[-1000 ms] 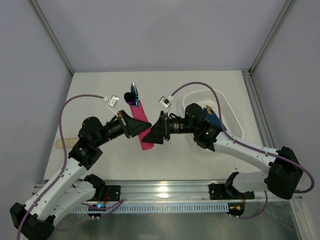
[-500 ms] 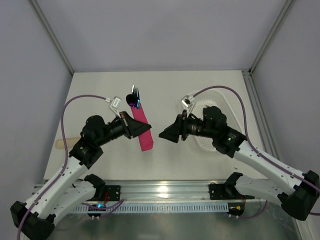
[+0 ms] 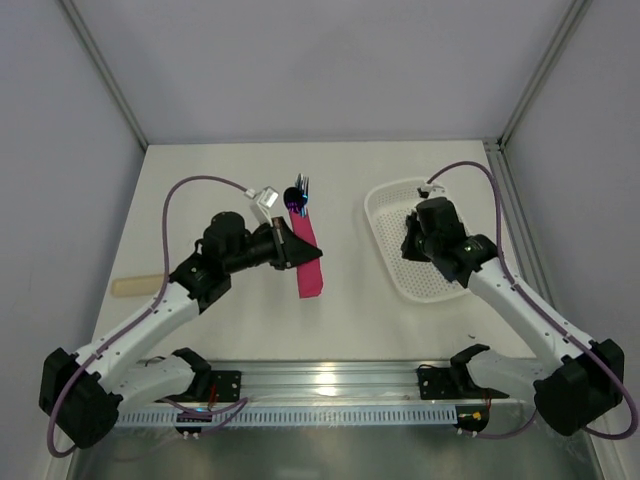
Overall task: Place the utensils on the paper napkin and roll it up
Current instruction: Move the bin to the center of the board.
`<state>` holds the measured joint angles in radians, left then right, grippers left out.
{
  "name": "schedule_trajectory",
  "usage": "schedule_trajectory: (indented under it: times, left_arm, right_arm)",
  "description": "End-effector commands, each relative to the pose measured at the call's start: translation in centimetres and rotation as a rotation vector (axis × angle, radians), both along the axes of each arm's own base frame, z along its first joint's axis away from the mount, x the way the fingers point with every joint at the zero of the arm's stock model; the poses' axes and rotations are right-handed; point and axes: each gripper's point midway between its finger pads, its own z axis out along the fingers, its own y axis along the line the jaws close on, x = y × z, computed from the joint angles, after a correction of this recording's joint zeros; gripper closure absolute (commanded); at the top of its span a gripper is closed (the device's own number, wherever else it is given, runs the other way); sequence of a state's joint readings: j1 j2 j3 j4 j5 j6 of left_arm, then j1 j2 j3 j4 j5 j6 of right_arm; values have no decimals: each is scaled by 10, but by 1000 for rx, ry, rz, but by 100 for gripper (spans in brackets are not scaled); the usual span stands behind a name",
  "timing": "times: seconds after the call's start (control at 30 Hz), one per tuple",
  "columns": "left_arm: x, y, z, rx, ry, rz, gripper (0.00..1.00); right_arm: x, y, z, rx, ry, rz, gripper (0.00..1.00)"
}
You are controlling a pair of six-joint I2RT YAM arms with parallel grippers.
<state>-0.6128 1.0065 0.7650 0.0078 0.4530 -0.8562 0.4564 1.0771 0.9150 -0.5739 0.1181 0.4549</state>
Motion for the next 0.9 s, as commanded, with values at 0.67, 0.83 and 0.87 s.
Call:
schedule_trajectory:
  times: [0.67, 0.83, 0.87]
  left_arm:
    - [59, -38, -16, 27, 176, 160, 100]
    - [63, -38, -24, 63, 206, 185, 100]
    - [64, -38, -26, 68, 208, 193, 100]
  right_arm:
    - [6, -12, -99, -125, 254, -10, 96]
    - [-3, 4, -103, -168, 257, 25, 96]
    - [-4, 7, -104, -168, 259, 29, 96]
